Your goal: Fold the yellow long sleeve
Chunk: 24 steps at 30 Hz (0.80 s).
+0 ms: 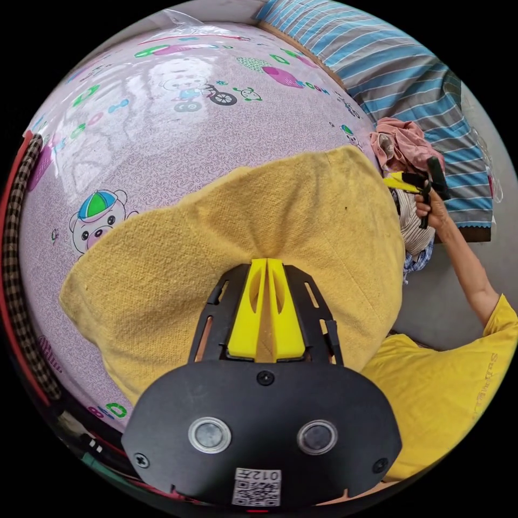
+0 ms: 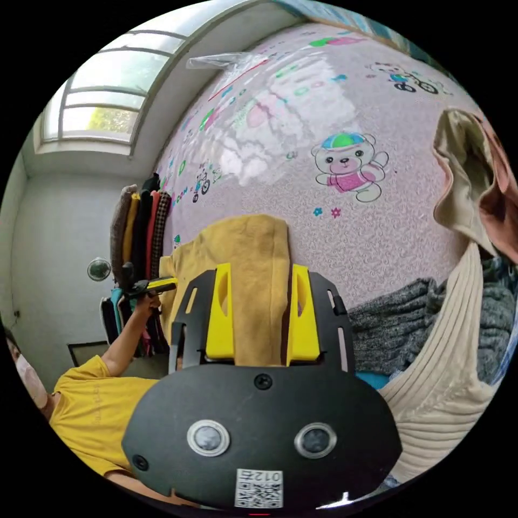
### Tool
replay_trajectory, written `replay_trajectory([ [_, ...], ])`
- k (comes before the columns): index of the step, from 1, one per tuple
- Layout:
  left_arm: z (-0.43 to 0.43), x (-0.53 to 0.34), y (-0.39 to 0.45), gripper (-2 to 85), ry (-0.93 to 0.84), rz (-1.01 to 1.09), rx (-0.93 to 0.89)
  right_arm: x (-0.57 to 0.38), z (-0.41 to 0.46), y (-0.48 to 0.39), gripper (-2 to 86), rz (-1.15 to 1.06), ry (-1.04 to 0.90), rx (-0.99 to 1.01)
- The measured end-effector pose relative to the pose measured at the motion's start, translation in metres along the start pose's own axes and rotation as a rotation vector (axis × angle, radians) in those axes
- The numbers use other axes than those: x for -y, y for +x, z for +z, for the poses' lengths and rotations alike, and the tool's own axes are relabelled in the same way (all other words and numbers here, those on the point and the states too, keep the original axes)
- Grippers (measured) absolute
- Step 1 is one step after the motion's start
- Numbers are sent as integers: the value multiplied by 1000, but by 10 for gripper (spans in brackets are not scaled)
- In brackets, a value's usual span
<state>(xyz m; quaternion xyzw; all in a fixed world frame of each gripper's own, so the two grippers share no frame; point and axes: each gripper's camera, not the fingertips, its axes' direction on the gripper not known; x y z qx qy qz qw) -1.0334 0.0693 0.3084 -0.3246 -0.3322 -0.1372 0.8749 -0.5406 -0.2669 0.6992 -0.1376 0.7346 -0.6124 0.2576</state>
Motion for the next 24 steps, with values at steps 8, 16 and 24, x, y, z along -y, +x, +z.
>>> replay_trajectory([
  [8, -17, 7, -15, 0, -46, 23, 3, -20, 18, 19, 45, -24, 97, 67],
  [16, -36, -1, -23, 1, -29, 18, -24, -49, 1, -20, 78, -103, 21, -253],
  [24, -55, -9, -7, 5, -32, 44, 24, -185, -25, -37, 103, -180, 38, -93],
])
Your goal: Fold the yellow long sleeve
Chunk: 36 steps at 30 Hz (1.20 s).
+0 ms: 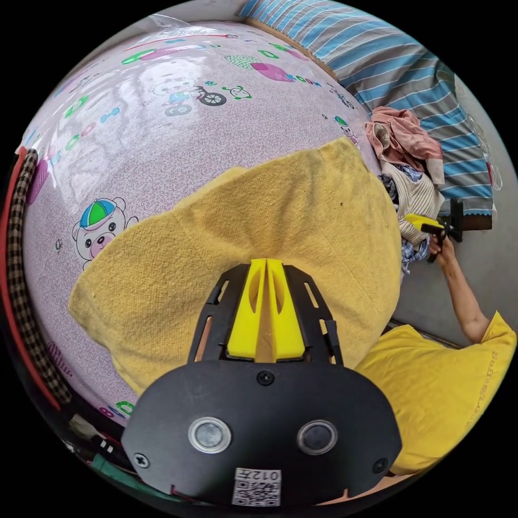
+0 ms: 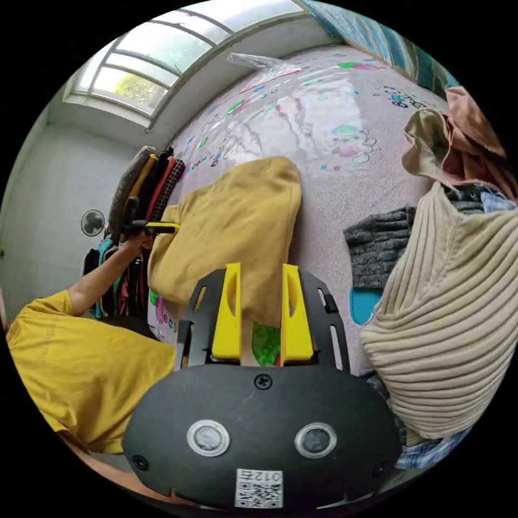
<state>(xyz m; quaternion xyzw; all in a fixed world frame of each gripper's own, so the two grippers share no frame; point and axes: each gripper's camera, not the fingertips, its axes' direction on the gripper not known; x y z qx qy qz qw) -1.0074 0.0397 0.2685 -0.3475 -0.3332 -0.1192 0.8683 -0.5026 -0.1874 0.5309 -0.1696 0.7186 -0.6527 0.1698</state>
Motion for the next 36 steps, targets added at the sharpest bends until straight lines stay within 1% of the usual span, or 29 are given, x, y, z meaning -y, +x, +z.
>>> replay_trajectory([
  [1, -2, 0, 3, 5, -5, -1, 11, -18, 7, 3, 105, -3, -41, 38],
  [2, -5, 1, 6, 5, -13, 5, 25, -35, 14, 3, 106, -16, -75, 32],
  [5, -9, 4, 14, 6, -36, 9, 54, -58, 32, -12, 114, -112, -163, -67],
  [9, -13, 9, 21, 6, -65, -11, 74, -55, 51, -39, 112, -212, -227, -143],
  [12, -18, 12, 27, 6, -85, -5, 93, -41, 67, -63, 67, -296, -279, -194],
  [13, -20, 13, 28, 6, -90, -6, 92, -36, 73, -76, 47, -354, -324, -202],
  [14, -23, 13, 28, 6, -93, -6, 85, -30, 78, -90, 40, -427, -400, -257],
  [15, -24, 13, 28, 6, -94, -5, 81, -27, 78, -97, 36, -470, -430, -292],
  [17, -30, 13, 30, 5, -97, 9, 70, -13, 67, -130, 28, -632, -439, -441],
  [18, -31, 13, 31, 5, -95, 15, 70, -11, 66, -140, 27, -676, -439, -485],
  [19, -33, 13, 33, 5, -93, 26, 74, -8, 69, -158, 25, -753, -450, -579],
  [20, -35, 13, 34, 4, -93, 29, 74, -7, 78, -167, 23, -778, -481, -621],
  [21, -37, 13, 34, 4, -94, 28, 70, -6, 84, -168, 22, -768, -515, -609],
  [22, -41, 13, 33, 3, -93, 22, 57, -4, 97, -163, 20, -691, -607, -546],
  [23, -45, 12, 32, 3, -91, 15, 43, -1, 109, -149, 17, -554, -687, -506],
  [24, -47, 11, 31, 3, -89, 11, 36, -2, 114, -141, 16, -484, -709, -529],
  [25, -52, 9, 31, 2, -83, 3, 26, -5, 114, -128, 13, -378, -707, -588],
  [27, -58, 7, 33, 2, -73, -1, 21, -9, 93, -128, 11, -281, -608, -564],
  [28, -62, 5, 34, 1, -66, -1, 18, -11, 71, -140, 9, -260, -499, -533],
  [29, -67, 4, 34, 1, -60, -2, 12, -14, 50, -165, 8, -295, -365, -532],
  [30, -69, 3, 34, 1, -58, -2, 8, -16, 41, -181, 8, -321, -294, -534],
  [31, -73, 3, 35, 1, -56, -2, 0, -20, 27, -216, 8, -390, -169, -513],
  [32, -78, 2, 35, 1, -57, -1, -8, -23, 23, -254, 7, -477, -86, -470],
  [33, -80, 2, 35, 1, -58, -1, -11, -24, 25, -272, 7, -520, -56, -450],
  [35, -90, 2, 38, 1, -62, 1, -15, -26, 45, -339, 6, -669, 19, -386],
  [36, -92, 2, 39, 1, -62, 1, -15, -25, 53, -353, 5, -703, 24, -371],
])
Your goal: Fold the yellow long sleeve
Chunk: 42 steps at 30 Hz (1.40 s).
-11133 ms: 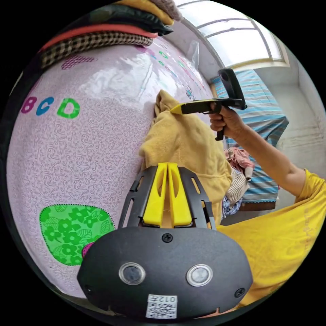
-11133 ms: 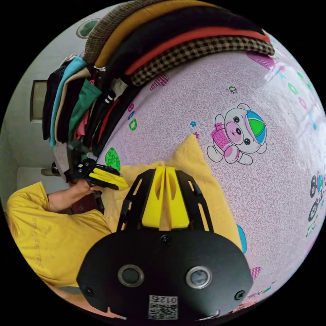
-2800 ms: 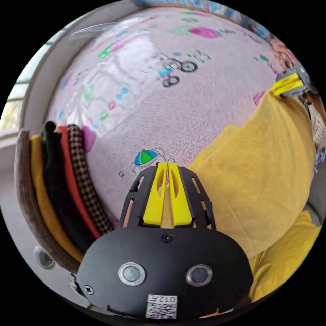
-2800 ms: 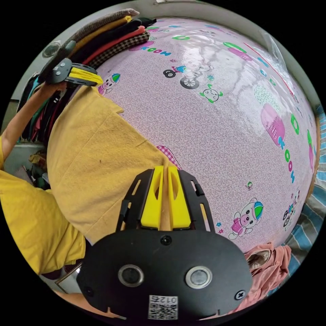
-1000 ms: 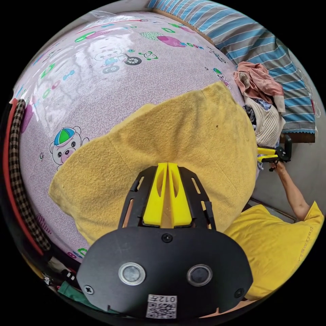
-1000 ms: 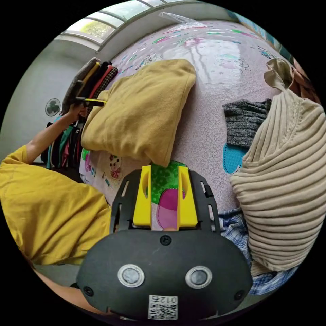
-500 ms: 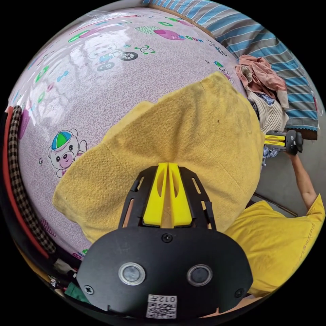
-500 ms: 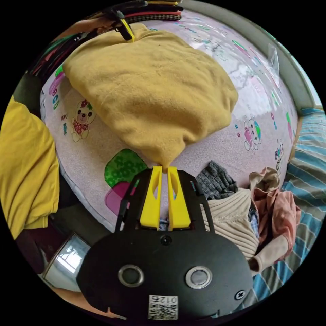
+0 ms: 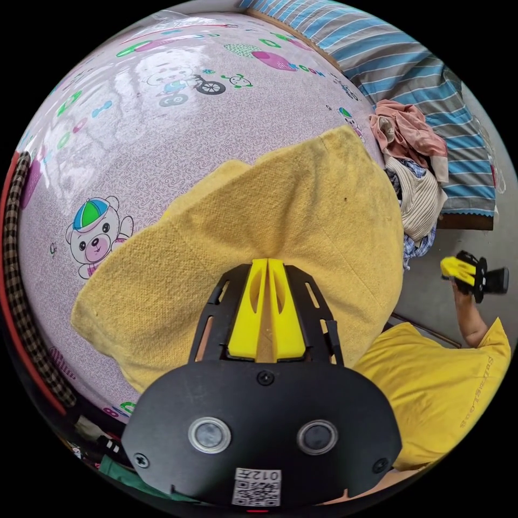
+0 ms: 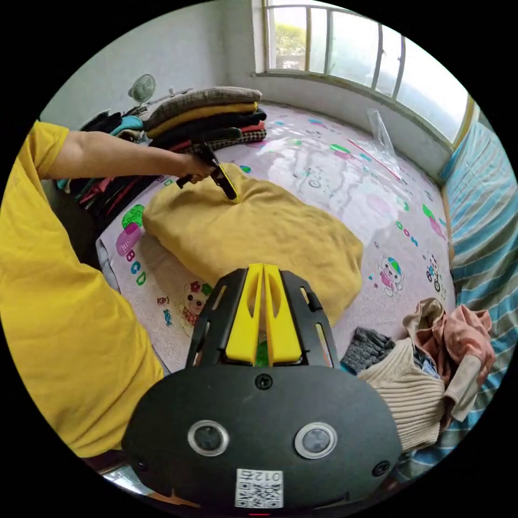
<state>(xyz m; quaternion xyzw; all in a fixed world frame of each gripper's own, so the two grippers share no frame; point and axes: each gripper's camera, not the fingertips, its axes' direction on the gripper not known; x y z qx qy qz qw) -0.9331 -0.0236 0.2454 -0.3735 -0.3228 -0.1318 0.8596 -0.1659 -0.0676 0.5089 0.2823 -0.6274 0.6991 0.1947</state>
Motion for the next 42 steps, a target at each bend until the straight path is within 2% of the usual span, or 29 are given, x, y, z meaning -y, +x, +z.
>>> replay_trajectory([
  [2, -10, -3, 4, 0, 5, 1, 2, 40, 23, -43, 5, -126, 22, 59],
  [5, -23, -7, 5, 0, 17, 2, -15, 81, 65, -74, 5, -203, -14, 147],
  [8, -36, -12, 2, -1, 33, 3, -50, 97, 137, -92, 5, -300, -245, 173],
  [15, -65, -24, -5, -1, 66, -11, -139, 134, 172, -92, 7, -201, -375, 276],
  [18, -82, -32, -1, -1, 87, -9, -148, 155, 160, -70, 7, -88, -412, 431],
  [20, -93, -39, 0, -1, 107, -19, -160, 165, 122, -49, 8, 2, -226, 330],
  [23, -103, -44, -1, -1, 122, -43, -189, 185, 115, -25, 8, 107, -165, 162],
  [25, -110, -44, 0, 0, 120, -48, -199, 200, 139, -20, 8, 122, -239, 122],
  [26, -116, -45, 1, 1, 120, -47, -205, 209, 167, -23, 8, 102, -369, 75],
  [28, -129, -49, 4, 3, 129, -53, -205, 220, 201, -33, 9, 31, -500, 62],
  [30, -157, -64, 7, 5, 192, -103, -140, 237, 213, -42, 10, -6, -564, 24],
  [34, -234, -162, 22, 8, 439, -164, -134, 264, 229, -57, 11, -82, -698, -19],
  [36, -249, -223, 30, 11, 502, -239, -79, 269, 231, -58, 11, -67, -698, -19],
  [38, -246, -312, 31, 17, 556, -404, -61, 269, 230, -53, 10, -27, -660, 5],
  [42, -197, -433, 19, 41, 610, -644, -266, 267, 225, -42, 9, 35, -596, 61],
])
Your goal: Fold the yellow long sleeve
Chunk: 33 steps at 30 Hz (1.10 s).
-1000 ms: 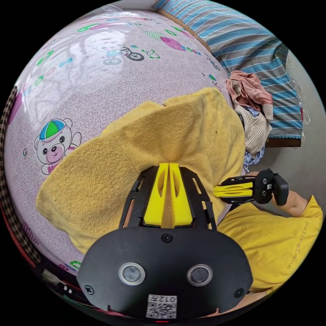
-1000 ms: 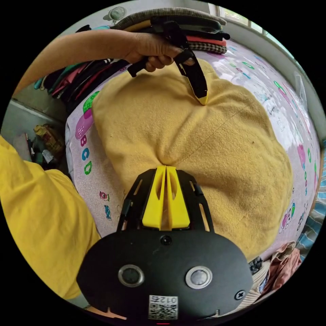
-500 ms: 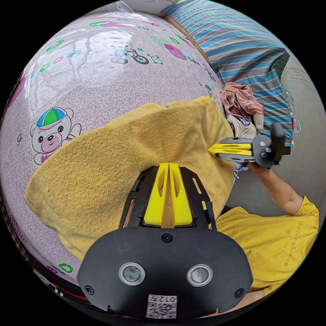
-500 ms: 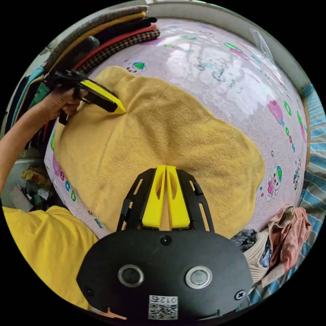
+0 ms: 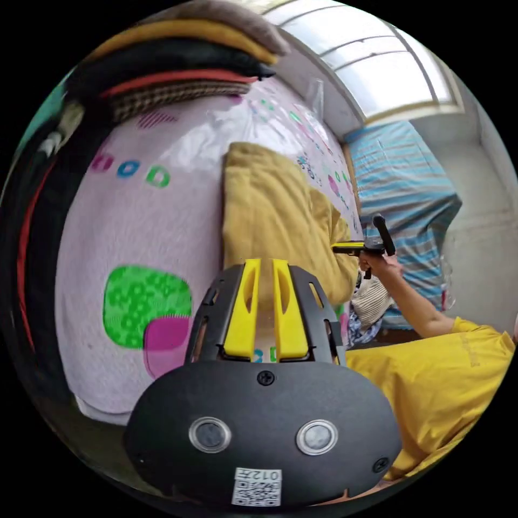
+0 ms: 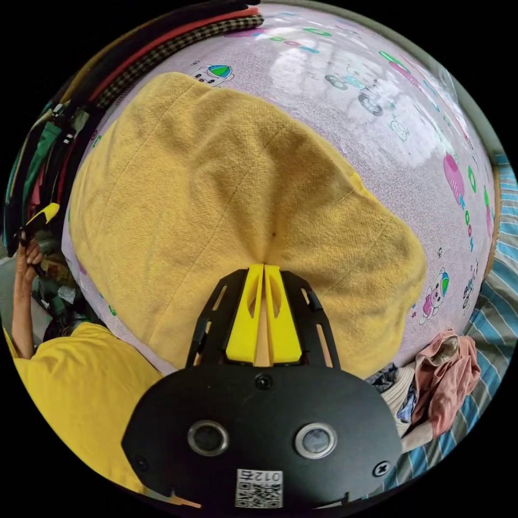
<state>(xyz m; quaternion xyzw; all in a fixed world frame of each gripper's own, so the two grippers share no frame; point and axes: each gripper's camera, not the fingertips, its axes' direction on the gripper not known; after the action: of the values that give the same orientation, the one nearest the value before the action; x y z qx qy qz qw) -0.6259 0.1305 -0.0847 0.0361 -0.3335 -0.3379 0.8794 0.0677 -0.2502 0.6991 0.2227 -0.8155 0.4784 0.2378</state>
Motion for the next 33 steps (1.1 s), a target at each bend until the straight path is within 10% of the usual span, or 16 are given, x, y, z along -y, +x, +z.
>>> replay_trajectory([
  [9, 40, -91, 14, 98, -150, 232, 234, -41, -56, -65, 6, -86, 351, 43],
  [33, 77, -98, 127, 6, -362, 790, 375, 31, 21, -83, 0, -207, -14, 14],
])
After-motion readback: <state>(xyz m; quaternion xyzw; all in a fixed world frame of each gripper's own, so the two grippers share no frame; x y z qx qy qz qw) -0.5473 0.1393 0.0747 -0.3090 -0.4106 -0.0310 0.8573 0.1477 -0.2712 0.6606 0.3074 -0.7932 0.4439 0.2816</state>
